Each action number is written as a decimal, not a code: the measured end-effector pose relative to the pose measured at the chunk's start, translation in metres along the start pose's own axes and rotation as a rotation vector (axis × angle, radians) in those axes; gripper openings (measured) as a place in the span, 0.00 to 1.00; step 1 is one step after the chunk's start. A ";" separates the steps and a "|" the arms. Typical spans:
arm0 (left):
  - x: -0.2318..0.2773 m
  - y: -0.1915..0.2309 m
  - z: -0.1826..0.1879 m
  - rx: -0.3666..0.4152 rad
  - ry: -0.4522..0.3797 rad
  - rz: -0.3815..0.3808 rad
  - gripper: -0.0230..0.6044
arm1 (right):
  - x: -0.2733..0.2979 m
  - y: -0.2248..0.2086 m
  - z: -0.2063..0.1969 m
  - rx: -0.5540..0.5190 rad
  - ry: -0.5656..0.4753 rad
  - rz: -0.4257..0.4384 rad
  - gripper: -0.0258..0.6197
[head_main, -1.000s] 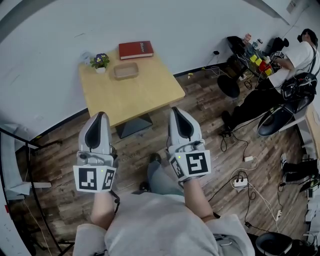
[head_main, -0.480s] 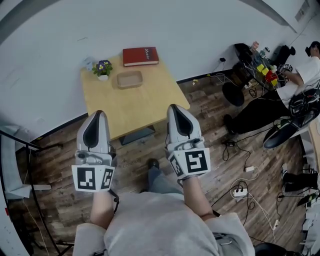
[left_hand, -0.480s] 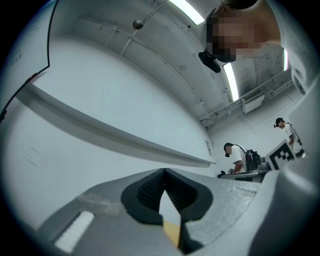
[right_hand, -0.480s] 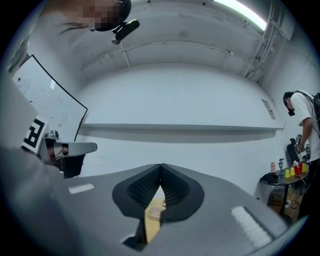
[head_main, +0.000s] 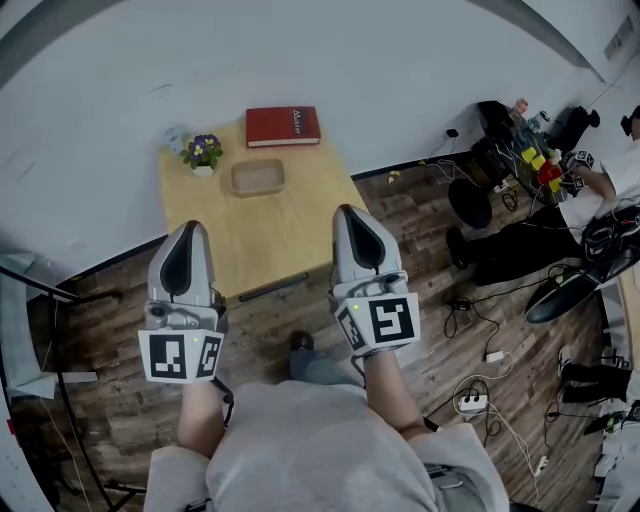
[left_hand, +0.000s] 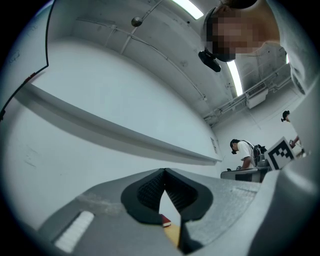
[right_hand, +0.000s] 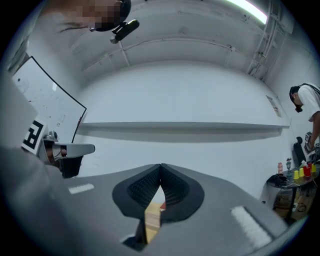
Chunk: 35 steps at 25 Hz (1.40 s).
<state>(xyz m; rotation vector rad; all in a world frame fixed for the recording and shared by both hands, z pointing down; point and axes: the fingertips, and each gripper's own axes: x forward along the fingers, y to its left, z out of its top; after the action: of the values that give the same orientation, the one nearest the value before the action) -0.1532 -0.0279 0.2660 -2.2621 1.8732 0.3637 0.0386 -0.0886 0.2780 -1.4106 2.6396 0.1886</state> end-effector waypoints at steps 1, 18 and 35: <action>0.004 0.001 -0.002 0.005 0.003 0.005 0.04 | 0.004 -0.004 -0.001 0.001 0.001 0.004 0.04; 0.072 0.013 -0.024 0.054 0.007 0.079 0.04 | 0.074 -0.057 -0.013 0.018 -0.021 0.070 0.04; 0.101 0.019 -0.044 0.064 0.021 0.134 0.04 | 0.113 -0.076 -0.038 0.049 0.000 0.130 0.04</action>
<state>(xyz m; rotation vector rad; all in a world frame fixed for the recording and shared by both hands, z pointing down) -0.1512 -0.1386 0.2776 -2.1138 2.0232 0.2953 0.0373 -0.2288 0.2914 -1.2254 2.7177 0.1370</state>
